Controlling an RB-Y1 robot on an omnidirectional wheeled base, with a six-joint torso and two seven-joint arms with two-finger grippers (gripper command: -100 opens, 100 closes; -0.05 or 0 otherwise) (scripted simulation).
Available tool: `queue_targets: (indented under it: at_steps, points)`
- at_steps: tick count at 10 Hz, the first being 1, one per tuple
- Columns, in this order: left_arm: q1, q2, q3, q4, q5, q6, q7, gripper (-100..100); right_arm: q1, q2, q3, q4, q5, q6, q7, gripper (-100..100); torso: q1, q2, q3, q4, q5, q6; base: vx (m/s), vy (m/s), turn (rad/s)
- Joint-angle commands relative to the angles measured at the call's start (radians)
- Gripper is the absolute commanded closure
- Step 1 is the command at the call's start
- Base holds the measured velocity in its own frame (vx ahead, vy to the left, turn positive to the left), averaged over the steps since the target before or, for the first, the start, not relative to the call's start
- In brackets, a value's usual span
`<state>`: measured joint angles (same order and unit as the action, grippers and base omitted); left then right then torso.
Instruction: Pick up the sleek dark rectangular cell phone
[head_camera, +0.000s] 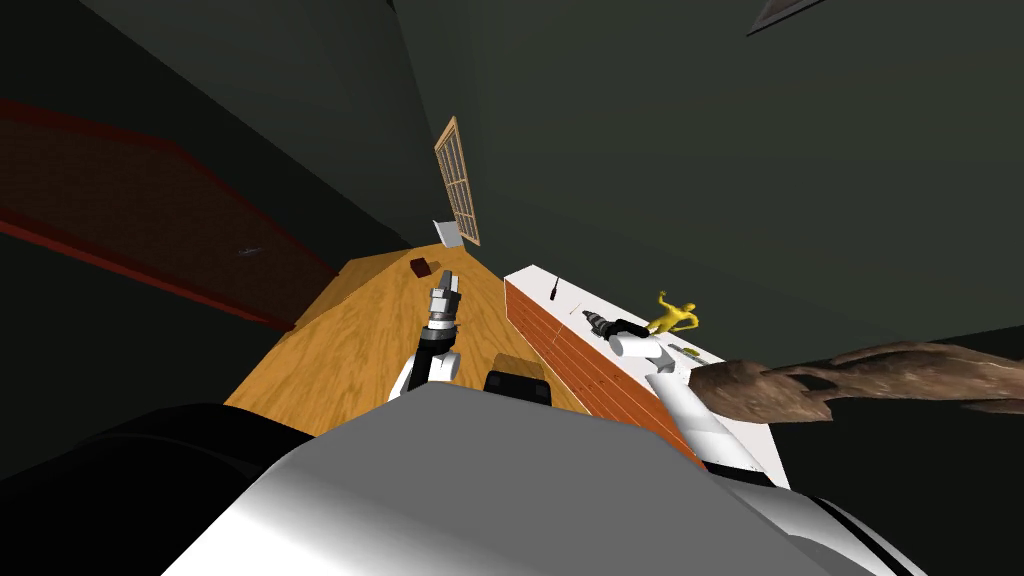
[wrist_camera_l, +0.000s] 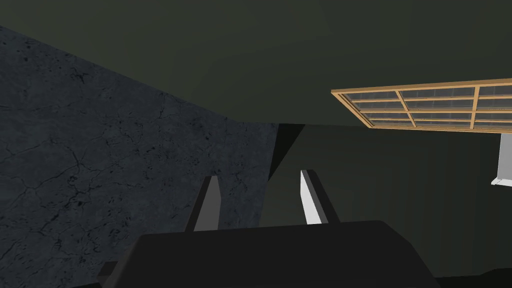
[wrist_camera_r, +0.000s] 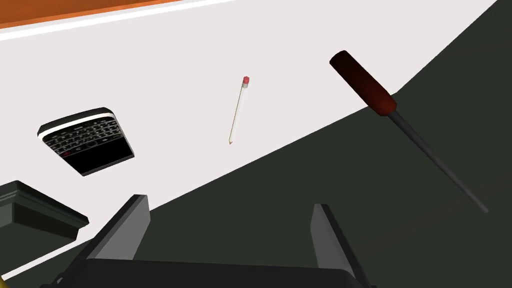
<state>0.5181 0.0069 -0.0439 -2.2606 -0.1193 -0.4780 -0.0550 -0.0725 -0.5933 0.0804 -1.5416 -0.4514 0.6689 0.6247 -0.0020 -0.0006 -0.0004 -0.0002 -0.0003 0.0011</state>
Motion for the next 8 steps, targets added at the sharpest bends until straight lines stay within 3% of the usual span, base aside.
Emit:
queue_targets:
  at_steps: [1,2,4,8]
  points:
    - [0.000,0.000,0.000,0.000,0.000,0.000,0.000,0,-0.031,-0.021,0.018,0.049,-0.021,0.050,0.019,-100,0.000,0.000,0.000,0.000,0.000,0.000,0.024,-0.024,0.106]
    - [0.000,0.000,0.000,0.000,0.000,0.000,0.000,0,-0.031,-0.021,0.018,0.049,-0.021,0.060,0.019,-100,0.000,0.000,0.000,0.000,0.000,0.000,0.023,-0.027,0.051]
    - [0.000,0.000,0.000,0.000,0.000,0.000,0.000,0,-0.077,-0.051,0.050,0.112,-0.053,0.128,0.047,-100,-0.001,0.000,0.000,0.000,0.000,0.000,0.028,-0.049,0.127]
    - [0.000,0.000,0.000,0.000,0.000,0.000,0.000,0,-0.119,-0.074,0.083,0.202,-0.082,0.225,0.070,-100,-0.001,-0.001,0.000,0.000,0.000,0.000,0.029,-0.043,0.070]
